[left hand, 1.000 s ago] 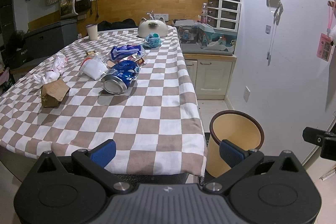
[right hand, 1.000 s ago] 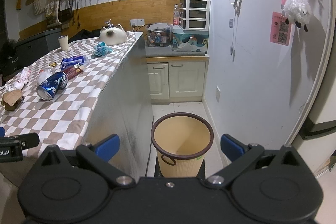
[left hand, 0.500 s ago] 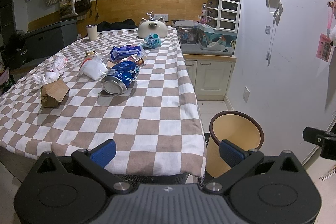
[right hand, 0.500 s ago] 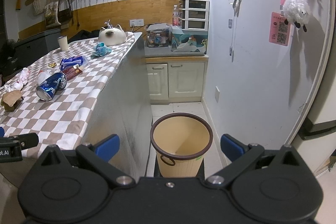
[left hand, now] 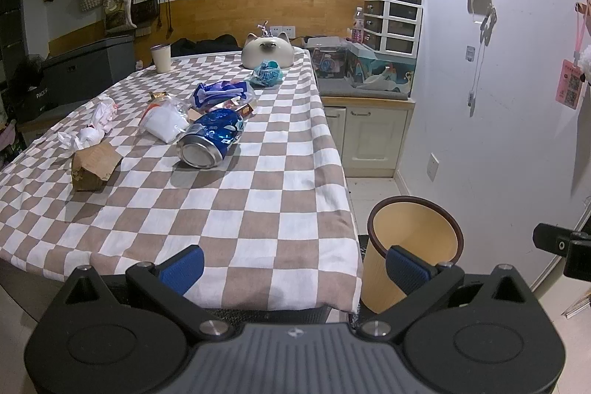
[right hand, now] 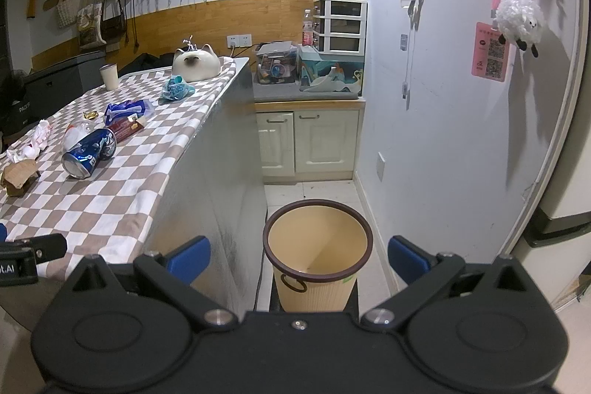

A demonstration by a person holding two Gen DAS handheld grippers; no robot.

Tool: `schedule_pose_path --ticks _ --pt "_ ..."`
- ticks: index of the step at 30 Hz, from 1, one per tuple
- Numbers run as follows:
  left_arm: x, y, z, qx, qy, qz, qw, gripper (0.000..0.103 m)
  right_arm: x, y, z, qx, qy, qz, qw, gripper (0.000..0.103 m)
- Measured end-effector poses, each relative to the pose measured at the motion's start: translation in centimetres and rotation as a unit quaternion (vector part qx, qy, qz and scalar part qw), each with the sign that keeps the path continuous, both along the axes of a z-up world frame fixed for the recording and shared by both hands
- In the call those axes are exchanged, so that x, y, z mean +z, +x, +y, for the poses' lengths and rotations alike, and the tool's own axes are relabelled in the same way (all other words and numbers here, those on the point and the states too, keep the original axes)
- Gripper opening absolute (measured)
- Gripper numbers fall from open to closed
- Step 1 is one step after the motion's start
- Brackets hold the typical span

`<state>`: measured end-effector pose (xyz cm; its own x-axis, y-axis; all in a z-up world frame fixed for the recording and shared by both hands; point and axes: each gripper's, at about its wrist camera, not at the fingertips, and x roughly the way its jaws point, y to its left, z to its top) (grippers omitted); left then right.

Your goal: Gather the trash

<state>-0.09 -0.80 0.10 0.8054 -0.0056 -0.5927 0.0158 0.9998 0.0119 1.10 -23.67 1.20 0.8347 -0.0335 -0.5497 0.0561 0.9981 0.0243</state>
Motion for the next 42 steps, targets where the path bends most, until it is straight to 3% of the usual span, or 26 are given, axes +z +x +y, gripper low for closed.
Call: schedule_pose_path --ticks 42 --pt "0.0 0.3 0.1 0.000 -0.001 -0.004 1.0000 0.103 -0.3 0.1 -0.6 0.000 -0.002 -0.006 1.000 0.103"
